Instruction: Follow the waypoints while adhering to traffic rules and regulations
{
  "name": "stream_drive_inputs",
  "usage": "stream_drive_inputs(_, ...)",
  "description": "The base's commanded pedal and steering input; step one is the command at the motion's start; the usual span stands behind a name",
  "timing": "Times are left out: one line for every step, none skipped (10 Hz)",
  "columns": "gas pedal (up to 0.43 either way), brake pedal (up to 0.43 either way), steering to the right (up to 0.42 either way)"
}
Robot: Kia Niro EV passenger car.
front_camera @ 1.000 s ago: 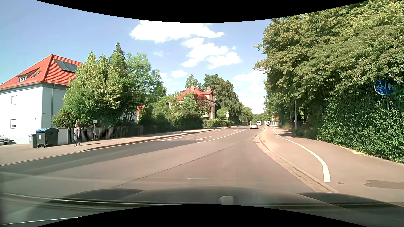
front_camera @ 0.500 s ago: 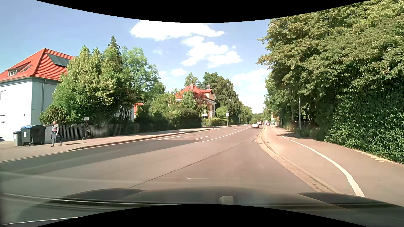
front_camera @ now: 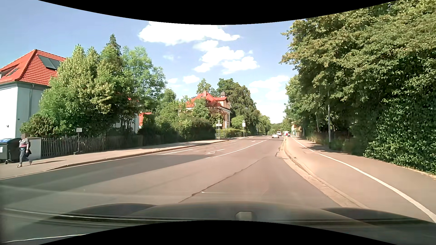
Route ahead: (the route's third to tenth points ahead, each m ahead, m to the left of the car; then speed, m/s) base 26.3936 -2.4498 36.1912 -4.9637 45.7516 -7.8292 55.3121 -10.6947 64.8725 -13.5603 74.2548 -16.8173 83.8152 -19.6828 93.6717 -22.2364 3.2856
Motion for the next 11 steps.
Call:
stream_drive_inputs(0.169,0.006,0.034)
stream_drive_inputs(0.169,0.006,0.041)
stream_drive_inputs(0.169,0.006,0.049)
stream_drive_inputs(0.169,0.006,0.056)
stream_drive_inputs(0.169,0.006,0.059)
stream_drive_inputs(0.169,0.006,0.059)
stream_drive_inputs(0.177,0.006,0.059)
stream_drive_inputs(0.22,0.006,0.059)
stream_drive_inputs(0.22,0.006,0.059)
stream_drive_inputs(0.22,0.006,0.059)
stream_drive_inputs(0.22,0.006,0.062)
